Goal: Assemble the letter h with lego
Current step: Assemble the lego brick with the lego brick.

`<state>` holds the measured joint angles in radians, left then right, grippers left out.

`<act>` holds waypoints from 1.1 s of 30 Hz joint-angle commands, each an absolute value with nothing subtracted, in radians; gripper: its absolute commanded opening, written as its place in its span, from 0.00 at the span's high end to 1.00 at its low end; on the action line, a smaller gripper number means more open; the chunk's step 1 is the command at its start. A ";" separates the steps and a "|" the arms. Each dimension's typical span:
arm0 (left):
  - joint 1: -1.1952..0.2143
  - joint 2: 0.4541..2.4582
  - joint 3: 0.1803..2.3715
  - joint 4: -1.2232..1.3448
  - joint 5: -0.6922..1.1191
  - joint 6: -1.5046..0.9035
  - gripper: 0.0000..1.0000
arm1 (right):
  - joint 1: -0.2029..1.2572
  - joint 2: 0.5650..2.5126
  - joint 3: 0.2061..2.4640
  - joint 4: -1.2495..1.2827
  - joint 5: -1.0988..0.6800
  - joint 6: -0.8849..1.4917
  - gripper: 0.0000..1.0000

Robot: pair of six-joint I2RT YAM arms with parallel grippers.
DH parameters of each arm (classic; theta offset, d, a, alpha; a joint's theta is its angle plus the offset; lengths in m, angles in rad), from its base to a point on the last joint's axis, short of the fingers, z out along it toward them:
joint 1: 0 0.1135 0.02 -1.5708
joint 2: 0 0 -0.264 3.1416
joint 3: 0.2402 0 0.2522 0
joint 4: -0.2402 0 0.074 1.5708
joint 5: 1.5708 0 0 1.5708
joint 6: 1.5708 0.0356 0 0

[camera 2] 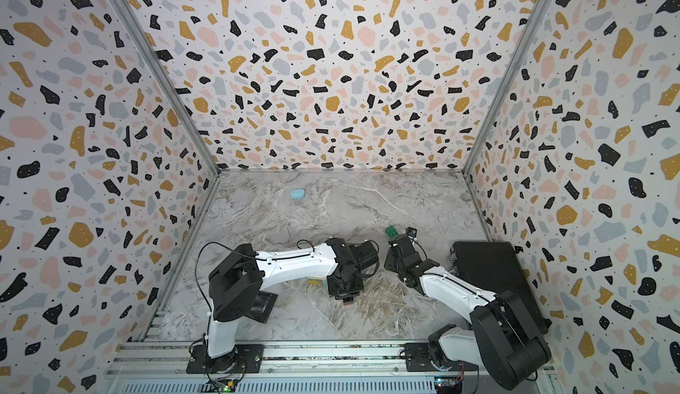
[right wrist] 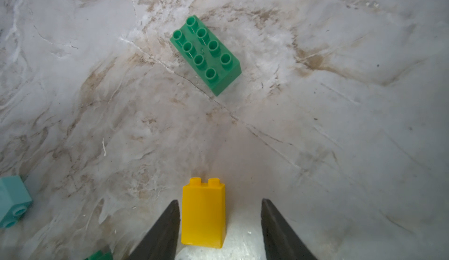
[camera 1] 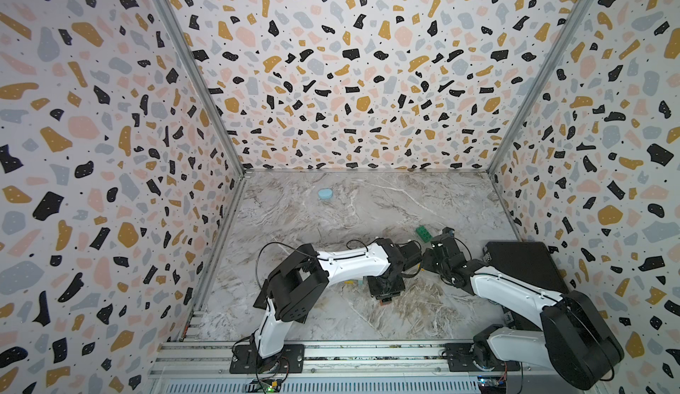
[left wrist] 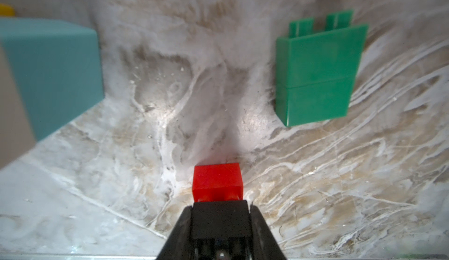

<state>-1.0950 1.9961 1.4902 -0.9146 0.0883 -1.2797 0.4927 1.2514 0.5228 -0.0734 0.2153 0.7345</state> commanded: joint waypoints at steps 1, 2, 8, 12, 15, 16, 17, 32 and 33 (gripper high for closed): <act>-1.094 2.032 1.493 -0.948 0.041 -1.301 1.00 | 0.490 1.247 0.528 -0.069 0.205 0.732 0.45; -1.094 2.027 1.485 -0.947 0.025 -1.304 1.00 | 0.490 1.247 0.528 -0.068 0.204 0.731 0.45; -1.088 2.052 1.488 -0.933 0.044 -1.293 1.00 | 0.490 1.252 0.528 -0.064 0.195 0.729 0.45; -1.088 2.075 1.489 -0.933 0.043 -1.265 1.00 | 0.489 1.250 0.528 -0.064 0.195 0.727 0.46; -1.088 2.088 1.486 -0.937 0.028 -1.226 1.00 | 0.491 1.250 0.527 -0.064 0.195 0.727 0.46; -1.088 2.094 1.483 -0.926 0.037 -1.204 1.00 | 0.490 1.251 0.528 -0.064 0.195 0.726 0.46; -1.088 2.104 1.486 -0.925 0.039 -1.184 1.00 | 0.490 1.253 0.527 -0.062 0.195 0.727 0.46; -1.081 2.132 1.560 -1.006 -0.053 -0.816 0.80 | 0.490 1.262 0.528 -0.055 0.198 0.723 0.46; -1.081 2.130 1.570 -1.013 -0.058 -0.810 0.77 | 0.490 1.262 0.528 -0.054 0.198 0.723 0.46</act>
<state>-1.0943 2.0678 1.5719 -0.9821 0.0212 -0.8963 0.4927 1.2617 0.5228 -0.0563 0.1928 0.7330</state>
